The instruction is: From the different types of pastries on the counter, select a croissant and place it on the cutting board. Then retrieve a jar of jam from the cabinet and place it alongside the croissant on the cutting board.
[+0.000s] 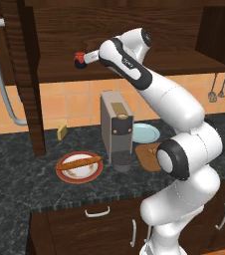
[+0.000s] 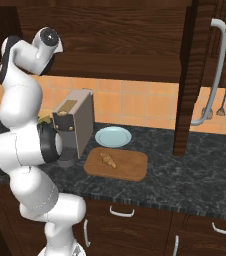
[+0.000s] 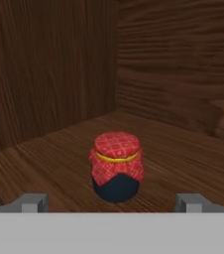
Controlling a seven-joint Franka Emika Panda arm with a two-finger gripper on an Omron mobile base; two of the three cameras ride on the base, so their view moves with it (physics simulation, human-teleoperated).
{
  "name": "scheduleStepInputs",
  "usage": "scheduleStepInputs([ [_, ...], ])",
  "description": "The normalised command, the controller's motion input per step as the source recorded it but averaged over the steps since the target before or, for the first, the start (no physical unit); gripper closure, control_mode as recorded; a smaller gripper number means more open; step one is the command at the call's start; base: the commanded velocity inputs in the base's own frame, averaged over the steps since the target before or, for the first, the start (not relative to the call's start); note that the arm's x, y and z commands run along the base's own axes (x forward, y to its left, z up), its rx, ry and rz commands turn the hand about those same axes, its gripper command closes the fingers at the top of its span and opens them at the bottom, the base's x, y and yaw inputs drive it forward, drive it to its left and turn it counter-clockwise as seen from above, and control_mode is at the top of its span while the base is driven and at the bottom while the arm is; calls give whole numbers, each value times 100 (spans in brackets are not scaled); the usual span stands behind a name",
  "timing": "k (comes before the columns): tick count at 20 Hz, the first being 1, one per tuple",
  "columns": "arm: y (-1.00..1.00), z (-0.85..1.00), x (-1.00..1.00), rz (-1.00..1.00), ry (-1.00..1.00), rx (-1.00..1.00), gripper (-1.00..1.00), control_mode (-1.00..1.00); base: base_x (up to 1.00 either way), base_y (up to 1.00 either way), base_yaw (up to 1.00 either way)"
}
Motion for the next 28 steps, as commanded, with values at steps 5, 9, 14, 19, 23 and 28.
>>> scheduleStepInputs([
  [5,12,-11,26,0,0,0,-100,-100,0,0,0],
  [9,15,-13,19,0,0,0,-100,-100,0,0,0],
  [14,16,-8,15,0,0,0,-100,-100,0,0,0],
  [19,13,-9,18,0,0,0,-100,-100,0,0,0],
  [23,15,-12,32,0,0,0,-100,-100,0,0,0],
  [28,19,-12,41,0,0,0,-100,-100,0,0,0],
])
